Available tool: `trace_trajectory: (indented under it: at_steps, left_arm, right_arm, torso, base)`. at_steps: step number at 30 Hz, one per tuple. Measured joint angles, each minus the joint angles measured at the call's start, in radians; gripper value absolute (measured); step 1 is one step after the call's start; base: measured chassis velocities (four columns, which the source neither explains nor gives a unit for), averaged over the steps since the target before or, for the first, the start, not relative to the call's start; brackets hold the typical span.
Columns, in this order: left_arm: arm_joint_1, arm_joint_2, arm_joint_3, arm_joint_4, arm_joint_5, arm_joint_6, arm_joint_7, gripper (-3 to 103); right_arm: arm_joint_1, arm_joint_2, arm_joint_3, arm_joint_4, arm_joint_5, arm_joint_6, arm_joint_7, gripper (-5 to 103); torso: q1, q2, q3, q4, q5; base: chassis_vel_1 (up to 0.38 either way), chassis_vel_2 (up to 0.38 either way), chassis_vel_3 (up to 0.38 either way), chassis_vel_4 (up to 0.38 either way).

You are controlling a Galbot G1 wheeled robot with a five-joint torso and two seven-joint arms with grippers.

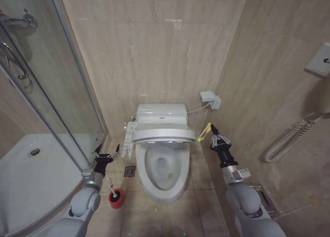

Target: Open the toilet lid, clean the toilet bowl with a toilet brush, close the toilet lid, and flush.

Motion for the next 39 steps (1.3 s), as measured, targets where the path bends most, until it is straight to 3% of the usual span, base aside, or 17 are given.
trace_trajectory:
  at_steps: [14,39]
  left_arm:
    - [0.000,0.000,0.000,0.000,0.000,0.000,0.000,100]
    - [0.000,0.000,0.000,0.000,0.000,0.000,0.000,100]
  right_arm:
    - [0.006,0.007,-0.004,0.009,-0.009,-0.023,-0.005,0]
    - [0.033,-0.030,0.016,-0.080,0.010,0.025,-0.038,0]
  torso:
    - [0.000,0.000,0.000,0.0000,0.0001]
    - [0.000,0.000,0.000,-0.0001,0.0002]
  base:
    - [0.000,0.000,0.000,0.000]
    - [-0.043,0.050,0.052,-0.048]
